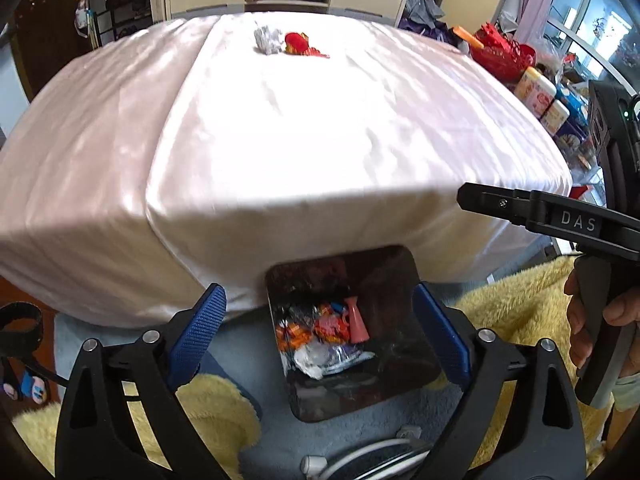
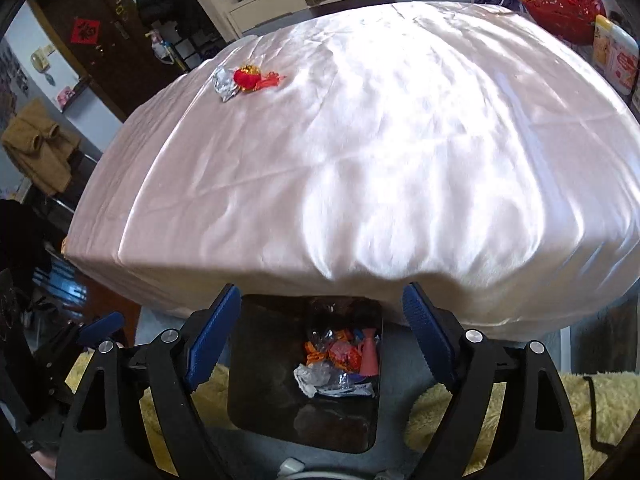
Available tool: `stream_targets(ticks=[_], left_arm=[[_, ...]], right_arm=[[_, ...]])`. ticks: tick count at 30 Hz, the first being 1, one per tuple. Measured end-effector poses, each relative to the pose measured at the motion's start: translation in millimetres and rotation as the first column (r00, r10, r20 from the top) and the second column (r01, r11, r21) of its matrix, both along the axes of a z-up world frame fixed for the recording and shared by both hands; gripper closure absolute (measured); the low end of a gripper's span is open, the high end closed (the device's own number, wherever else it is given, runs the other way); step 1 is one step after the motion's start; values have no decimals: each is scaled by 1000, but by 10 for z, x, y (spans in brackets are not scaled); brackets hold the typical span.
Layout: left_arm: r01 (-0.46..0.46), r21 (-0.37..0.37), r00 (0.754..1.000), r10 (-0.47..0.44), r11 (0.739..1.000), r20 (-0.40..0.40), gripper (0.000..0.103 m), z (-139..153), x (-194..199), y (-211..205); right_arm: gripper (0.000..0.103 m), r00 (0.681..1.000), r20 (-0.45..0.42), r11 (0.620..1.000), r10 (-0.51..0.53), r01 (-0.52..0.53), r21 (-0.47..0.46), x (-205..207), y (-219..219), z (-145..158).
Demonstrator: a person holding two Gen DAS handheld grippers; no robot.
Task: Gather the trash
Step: 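Grasp the crumpled foil ball with the left tool while the right tool grasps the red lantern ornament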
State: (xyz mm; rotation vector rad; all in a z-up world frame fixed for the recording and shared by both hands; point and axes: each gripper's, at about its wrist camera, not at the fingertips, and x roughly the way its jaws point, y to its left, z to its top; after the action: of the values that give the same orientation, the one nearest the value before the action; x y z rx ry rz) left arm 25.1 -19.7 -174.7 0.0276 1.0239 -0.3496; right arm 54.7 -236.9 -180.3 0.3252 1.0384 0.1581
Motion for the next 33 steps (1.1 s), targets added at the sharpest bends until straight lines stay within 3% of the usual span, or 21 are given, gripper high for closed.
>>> stream_targets(ticks=[14, 28, 29, 33], left_arm=[[-75, 27, 996, 74, 997, 52, 12, 327, 990, 91], [-88, 37, 996, 87, 995, 33, 12, 302, 1817, 57], [-90, 36, 996, 89, 995, 29, 12, 291, 1871, 59], [-86, 34, 996, 85, 996, 16, 12, 230, 2031, 45]], right_arm=[[19, 997, 73, 999, 6, -3, -48, 957, -40, 425], [19, 996, 47, 997, 80, -81, 14, 2139, 357, 417], [20, 995, 47, 995, 91, -93, 22, 2206, 389, 400], [42, 989, 39, 989, 140, -141, 33, 2440, 517, 307]])
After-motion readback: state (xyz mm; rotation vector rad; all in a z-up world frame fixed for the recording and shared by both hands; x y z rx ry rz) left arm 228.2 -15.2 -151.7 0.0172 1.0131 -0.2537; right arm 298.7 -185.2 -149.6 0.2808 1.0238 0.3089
